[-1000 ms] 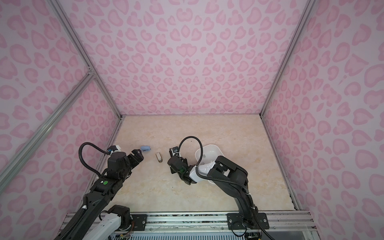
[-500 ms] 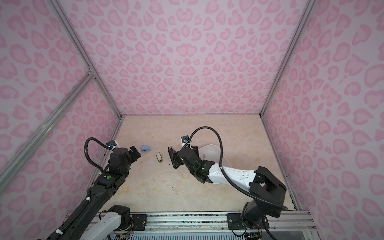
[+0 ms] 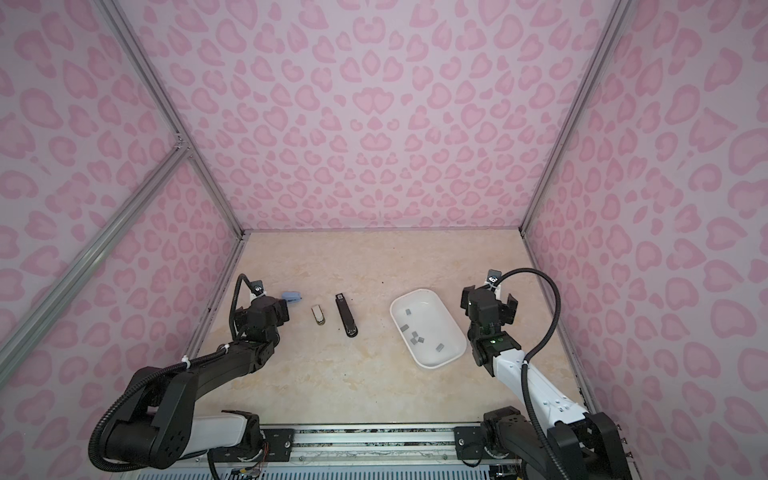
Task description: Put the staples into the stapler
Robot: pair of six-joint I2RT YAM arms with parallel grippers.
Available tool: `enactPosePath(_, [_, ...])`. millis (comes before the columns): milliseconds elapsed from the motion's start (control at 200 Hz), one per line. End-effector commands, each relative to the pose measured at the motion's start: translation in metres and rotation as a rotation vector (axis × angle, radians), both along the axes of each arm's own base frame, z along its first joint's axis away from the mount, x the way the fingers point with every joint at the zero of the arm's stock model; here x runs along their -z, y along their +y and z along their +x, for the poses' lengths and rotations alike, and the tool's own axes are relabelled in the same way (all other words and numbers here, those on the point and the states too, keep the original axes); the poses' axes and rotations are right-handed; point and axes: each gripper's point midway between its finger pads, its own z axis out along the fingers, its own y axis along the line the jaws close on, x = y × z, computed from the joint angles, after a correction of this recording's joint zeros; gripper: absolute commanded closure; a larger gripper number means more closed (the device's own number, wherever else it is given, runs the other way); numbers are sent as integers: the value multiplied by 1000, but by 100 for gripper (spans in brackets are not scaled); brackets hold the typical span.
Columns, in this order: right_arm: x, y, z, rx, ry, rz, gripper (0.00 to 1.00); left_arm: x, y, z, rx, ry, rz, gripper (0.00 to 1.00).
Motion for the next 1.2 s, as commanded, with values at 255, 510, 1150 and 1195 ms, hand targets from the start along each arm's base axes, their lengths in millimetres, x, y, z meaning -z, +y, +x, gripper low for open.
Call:
enactPosePath(255, [25,11,35,-186,-99,-35,2,-29,-26,23,230,-250,-74,1])
enactPosePath(510, [47,12,49,-259,-161,44,1,-13,-23,29,276,-243,-144,4])
enactPosePath(1150, [49,14,52,-273,-116,32,1,-12,-20,35,277,-219,-164,2])
enactPosePath(1195, [49,14,52,-274,-115,33,1,-11,-20,35,276,-218,-166,3])
